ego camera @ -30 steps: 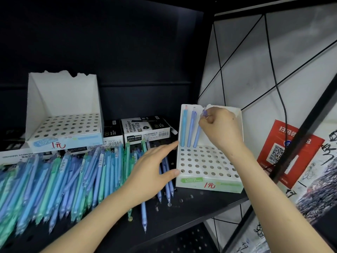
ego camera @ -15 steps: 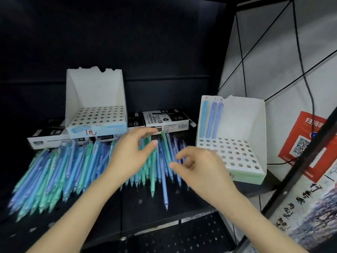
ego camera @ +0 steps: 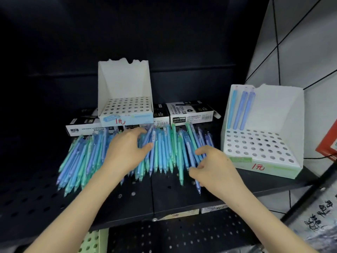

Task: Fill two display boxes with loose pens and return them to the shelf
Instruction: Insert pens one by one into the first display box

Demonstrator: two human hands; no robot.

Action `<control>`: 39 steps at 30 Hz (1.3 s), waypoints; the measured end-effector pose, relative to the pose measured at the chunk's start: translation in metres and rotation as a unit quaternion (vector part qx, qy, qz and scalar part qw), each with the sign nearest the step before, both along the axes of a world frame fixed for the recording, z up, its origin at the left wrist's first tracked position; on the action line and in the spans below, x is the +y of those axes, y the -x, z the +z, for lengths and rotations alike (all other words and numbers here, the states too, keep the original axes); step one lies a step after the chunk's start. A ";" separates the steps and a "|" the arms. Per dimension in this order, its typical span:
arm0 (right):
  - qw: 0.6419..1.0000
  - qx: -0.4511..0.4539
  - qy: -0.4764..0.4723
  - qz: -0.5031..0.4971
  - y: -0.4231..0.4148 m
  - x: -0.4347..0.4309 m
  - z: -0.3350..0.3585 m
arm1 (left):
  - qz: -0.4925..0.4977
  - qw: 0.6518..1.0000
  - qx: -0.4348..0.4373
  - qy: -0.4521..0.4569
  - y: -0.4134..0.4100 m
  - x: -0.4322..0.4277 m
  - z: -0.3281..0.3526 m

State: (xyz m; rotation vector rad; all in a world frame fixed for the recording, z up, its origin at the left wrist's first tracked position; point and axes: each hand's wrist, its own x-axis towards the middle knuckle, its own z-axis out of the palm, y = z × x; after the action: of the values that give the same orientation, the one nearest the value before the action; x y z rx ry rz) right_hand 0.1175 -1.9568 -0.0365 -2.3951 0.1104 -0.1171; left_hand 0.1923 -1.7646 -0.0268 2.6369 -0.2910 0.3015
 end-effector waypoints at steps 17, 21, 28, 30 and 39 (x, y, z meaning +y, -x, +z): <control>0.999 -0.033 0.007 -0.020 -0.041 0.031 0.004 | 0.040 0.986 0.152 -0.050 -0.036 -0.013 0.015; 0.998 -0.021 -0.062 -0.025 -0.040 0.025 0.005 | 0.023 0.987 0.159 -0.003 -0.032 -0.011 0.013; 0.988 -0.031 -0.148 -0.043 -0.042 0.012 0.000 | 0.006 0.988 0.137 0.067 -0.022 -0.009 0.018; 0.976 -0.038 -0.208 -0.052 -0.040 0.007 0.000 | 0.006 0.988 0.119 0.102 -0.021 -0.006 0.020; 0.897 -0.058 -0.436 -0.046 -0.003 -0.044 0.040 | -0.126 0.894 0.124 0.411 -0.002 -0.040 0.040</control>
State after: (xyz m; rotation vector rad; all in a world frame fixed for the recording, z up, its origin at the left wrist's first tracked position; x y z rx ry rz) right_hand 0.1205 -2.0011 0.0034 -1.4775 0.1761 -0.2046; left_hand 0.1946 -1.8045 0.0132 1.7462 -0.3235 -0.0154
